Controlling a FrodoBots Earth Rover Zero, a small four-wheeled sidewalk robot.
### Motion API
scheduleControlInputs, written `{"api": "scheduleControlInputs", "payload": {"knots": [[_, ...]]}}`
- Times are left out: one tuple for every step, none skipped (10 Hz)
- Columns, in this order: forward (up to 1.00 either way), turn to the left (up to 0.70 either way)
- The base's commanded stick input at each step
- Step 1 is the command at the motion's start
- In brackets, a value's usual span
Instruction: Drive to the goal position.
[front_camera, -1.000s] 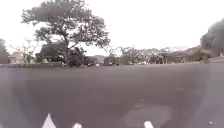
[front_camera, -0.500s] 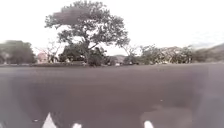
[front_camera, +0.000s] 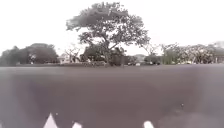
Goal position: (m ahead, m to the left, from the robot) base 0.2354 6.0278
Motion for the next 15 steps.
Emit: {"api": "scheduleControlInputs", "payload": {"knots": [[0.00, 1.00], [0.00, 1.00], [0.00, 1.00], [0.00, 1.00], [0.00, 1.00], [0.00, 1.00], [0.00, 1.00], [0.00, 1.00], [0.00, 1.00], [0.00, 1.00], [0.00, 1.00], [0.00, 1.00], [0.00, 1.00], [0.00, 1.00], [0.00, 1.00]]}}
